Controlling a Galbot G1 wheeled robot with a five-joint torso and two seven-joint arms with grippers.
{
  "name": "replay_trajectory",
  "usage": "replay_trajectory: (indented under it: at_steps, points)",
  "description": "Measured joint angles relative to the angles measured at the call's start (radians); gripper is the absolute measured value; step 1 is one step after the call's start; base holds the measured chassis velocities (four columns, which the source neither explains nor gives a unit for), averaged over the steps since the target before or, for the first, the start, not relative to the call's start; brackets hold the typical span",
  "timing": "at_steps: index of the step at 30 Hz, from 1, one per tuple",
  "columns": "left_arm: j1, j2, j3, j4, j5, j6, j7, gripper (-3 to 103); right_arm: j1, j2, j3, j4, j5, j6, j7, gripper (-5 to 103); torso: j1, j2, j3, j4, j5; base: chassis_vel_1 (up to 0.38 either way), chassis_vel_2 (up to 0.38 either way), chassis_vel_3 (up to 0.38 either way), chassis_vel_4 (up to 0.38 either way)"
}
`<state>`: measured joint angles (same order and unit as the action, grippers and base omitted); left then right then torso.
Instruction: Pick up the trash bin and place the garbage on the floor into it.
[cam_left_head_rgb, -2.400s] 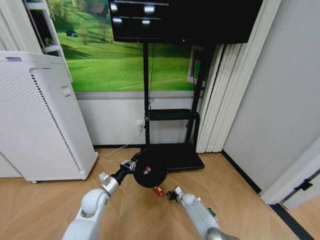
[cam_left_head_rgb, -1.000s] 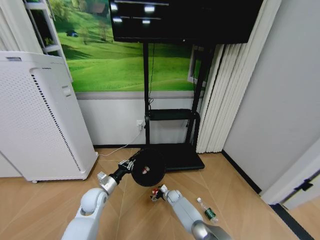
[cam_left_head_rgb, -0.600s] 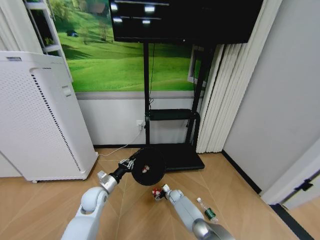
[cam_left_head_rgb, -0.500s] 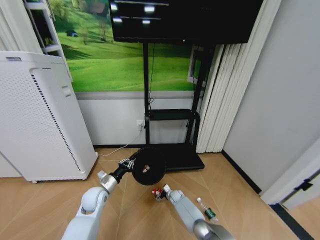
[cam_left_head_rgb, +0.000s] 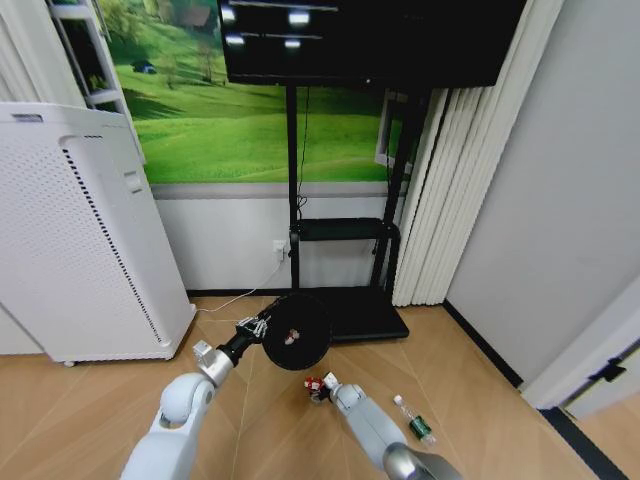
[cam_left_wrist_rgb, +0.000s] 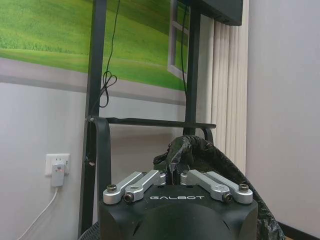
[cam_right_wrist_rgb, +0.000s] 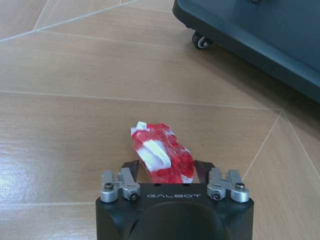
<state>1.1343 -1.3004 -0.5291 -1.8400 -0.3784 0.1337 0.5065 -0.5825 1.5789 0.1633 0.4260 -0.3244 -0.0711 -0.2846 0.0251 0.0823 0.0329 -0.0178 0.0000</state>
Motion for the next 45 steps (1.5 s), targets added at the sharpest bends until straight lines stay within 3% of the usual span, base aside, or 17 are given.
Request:
replay_trajectory:
  at_steps: [1, 4, 8, 11, 12, 20, 26, 28, 36, 38, 45]
  points:
    - [0.0, 0.0, 0.0, 0.0, 0.0, 0.0, 0.0, 7, 0.0, 0.0, 0.0, 0.0, 0.0, 0.0, 0.0, 66, 0.0, 0.0, 0.0, 0.0, 0.0, 0.0, 0.0, 0.0, 0.0]
    - [0.002, -0.001, -0.002, 0.001, -0.001, -0.001, 0.002, 7, 0.001, 0.0, -0.005, -0.004, 0.001, 0.0, 0.003, 50, 0.0, 0.0, 0.0, 0.0, 0.0, 0.0, 0.0, 0.0, 0.0]
    - [-0.001, -0.002, -0.004, 0.002, -0.001, -0.001, 0.002, 7, 0.001, 0.001, -0.008, -0.005, 0.004, -0.001, 0.008, 37, 0.0, 0.0, 0.0, 0.0, 0.0, 0.0, 0.0, 0.0, 0.0]
    - [-0.001, -0.003, -0.004, 0.002, -0.001, -0.001, 0.002, 7, 0.001, 0.001, -0.009, -0.005, 0.004, -0.001, 0.008, 37, 0.0, 0.0, 0.0, 0.0, 0.0, 0.0, 0.0, 0.0, 0.0]
    - [-0.001, -0.003, -0.004, 0.002, 0.0, -0.001, 0.002, 7, 0.001, 0.0, -0.011, -0.004, 0.005, -0.001, 0.009, 32, 0.0, 0.0, 0.0, 0.0, 0.0, 0.0, 0.0, 0.0, 0.0]
    - [0.0, -0.003, -0.003, -0.002, 0.004, 0.0, 0.001, 7, -0.016, -0.015, -0.009, 0.022, 0.009, 0.002, 0.013, 31, 0.0, 0.0, 0.0, 0.0001, 0.0001, 0.0, 0.0, 0.0, 0.0]
    - [-0.002, -0.004, -0.012, 0.009, 0.009, 0.0, -0.002, 7, -0.071, -0.072, 0.009, 0.132, 0.056, -0.014, 0.025, 31, 0.0, 0.0, 0.0, 0.0, 0.0001, 0.0, 0.0, 0.0, 0.0]
    - [-0.008, -0.01, -0.018, 0.024, 0.013, -0.002, -0.01, 7, -0.122, -0.119, 0.013, 0.242, 0.13, -0.055, 0.034, 31, 0.0, 0.0, 0.0, -0.0001, 0.0001, 0.0, 0.0, 0.0, 0.0]
    - [-0.024, -0.012, -0.021, 0.038, 0.015, -0.001, -0.019, 7, -0.23, -0.206, 0.067, 0.435, 0.305, -0.098, 0.083, 31, 0.0, 0.0, 0.0, 0.0, 0.0002, 0.0, 0.0, 0.0, 0.0]
    - [-0.03, -0.009, -0.02, 0.038, 0.015, 0.002, -0.023, 7, -0.279, -0.246, 0.111, 0.522, 0.37, -0.119, 0.11, 31, 0.0, 0.0, 0.0, 0.0001, 0.0005, 0.0, 0.0, 0.0, 0.0]
    - [-0.034, -0.006, -0.004, 0.042, 0.015, 0.012, -0.034, 7, -0.37, -0.333, 0.248, 0.696, 0.464, -0.151, 0.167, 31, 0.0, 0.0, 0.0, 0.0001, 0.0006, 0.0, 0.0, 0.0, 0.0]
